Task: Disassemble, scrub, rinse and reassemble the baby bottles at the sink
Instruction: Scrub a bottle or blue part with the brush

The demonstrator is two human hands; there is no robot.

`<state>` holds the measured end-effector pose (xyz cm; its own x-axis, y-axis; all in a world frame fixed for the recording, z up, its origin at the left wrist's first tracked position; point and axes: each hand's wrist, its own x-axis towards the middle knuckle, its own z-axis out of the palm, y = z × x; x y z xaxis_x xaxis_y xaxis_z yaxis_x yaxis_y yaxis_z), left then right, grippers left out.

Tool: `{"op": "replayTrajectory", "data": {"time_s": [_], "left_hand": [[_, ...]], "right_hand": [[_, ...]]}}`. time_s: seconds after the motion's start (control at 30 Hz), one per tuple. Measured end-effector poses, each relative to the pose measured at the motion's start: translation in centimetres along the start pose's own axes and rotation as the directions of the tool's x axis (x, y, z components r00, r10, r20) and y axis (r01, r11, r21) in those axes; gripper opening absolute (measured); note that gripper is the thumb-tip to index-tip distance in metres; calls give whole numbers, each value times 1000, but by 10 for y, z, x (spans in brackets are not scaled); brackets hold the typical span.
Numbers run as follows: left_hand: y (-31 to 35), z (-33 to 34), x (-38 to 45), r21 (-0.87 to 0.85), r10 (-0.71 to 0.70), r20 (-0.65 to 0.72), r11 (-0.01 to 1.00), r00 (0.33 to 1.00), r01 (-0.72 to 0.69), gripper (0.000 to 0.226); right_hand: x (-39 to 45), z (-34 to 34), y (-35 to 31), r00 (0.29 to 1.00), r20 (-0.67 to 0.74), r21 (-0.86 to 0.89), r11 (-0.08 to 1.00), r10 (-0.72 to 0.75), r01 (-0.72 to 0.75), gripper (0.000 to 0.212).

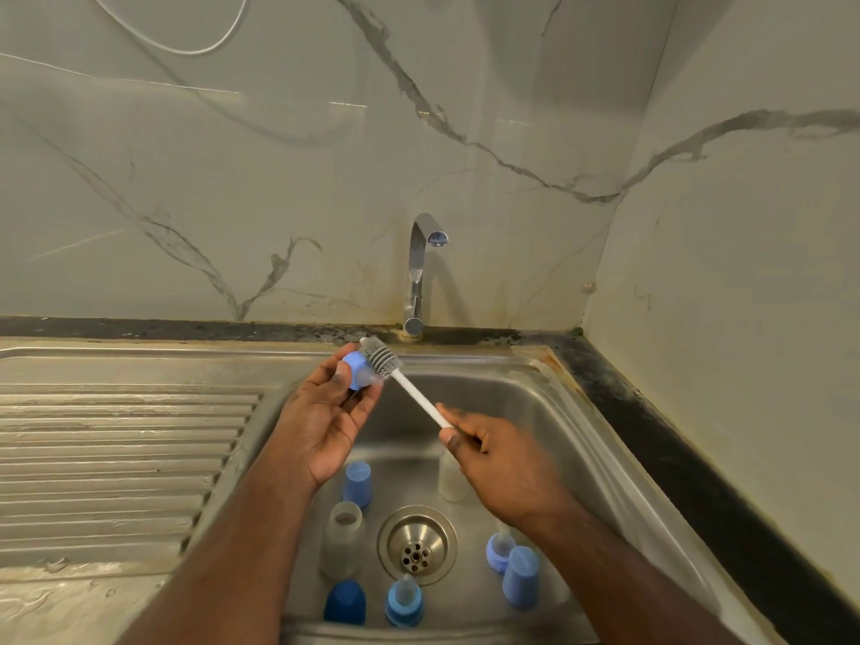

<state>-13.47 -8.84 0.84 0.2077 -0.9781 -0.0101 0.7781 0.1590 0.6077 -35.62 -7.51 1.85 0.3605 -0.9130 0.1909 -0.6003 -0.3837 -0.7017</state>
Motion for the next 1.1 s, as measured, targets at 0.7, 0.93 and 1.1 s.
{"op": "replayTrajectory", "data": {"time_s": [0.7, 0.93, 1.1], "left_hand": [[0, 5, -3, 18, -20, -36, 1000, 999, 21, 34], [-1, 4, -5, 17, -33, -42, 999, 999, 34, 31], [-1, 3, -5, 62, -71, -114, 995, 991, 79, 30]], "right_hand": [[-1, 4, 3, 999, 33, 4, 1000, 8, -8, 37], [-1, 1, 2, 1000, 9, 19, 1000, 3, -3, 38], [2, 1, 2, 1000, 5, -12, 1000, 9, -9, 40]]}}
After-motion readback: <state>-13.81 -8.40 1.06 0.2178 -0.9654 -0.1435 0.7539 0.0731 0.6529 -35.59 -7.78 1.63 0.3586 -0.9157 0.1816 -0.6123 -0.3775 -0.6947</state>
